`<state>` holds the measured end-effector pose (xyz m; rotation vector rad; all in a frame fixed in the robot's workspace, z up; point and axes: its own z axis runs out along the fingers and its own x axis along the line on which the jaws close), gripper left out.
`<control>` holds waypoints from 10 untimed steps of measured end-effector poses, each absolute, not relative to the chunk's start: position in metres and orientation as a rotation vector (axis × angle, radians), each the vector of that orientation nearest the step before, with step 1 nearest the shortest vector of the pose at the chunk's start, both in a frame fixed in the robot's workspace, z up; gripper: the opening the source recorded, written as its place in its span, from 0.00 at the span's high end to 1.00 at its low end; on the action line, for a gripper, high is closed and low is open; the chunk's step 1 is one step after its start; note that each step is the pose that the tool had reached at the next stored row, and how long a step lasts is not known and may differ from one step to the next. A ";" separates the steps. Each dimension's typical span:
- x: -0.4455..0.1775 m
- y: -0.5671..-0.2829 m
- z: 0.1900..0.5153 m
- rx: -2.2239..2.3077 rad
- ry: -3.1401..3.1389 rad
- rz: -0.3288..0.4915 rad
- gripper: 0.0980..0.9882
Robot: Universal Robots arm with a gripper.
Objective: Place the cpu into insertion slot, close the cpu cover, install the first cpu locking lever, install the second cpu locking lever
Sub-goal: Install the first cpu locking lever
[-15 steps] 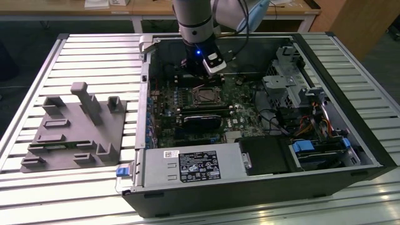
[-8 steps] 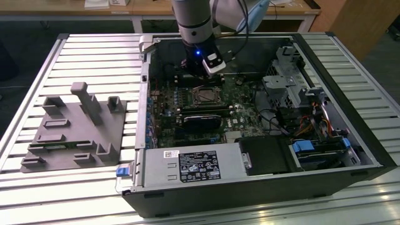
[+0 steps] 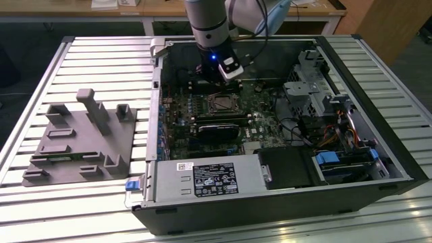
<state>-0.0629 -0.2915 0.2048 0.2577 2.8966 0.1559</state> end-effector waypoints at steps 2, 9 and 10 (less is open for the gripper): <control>-0.063 -0.290 0.204 0.267 2.895 0.152 0.99; -0.063 -0.287 0.203 0.317 2.888 0.143 0.99; -0.063 -0.287 0.203 0.326 2.887 0.142 0.99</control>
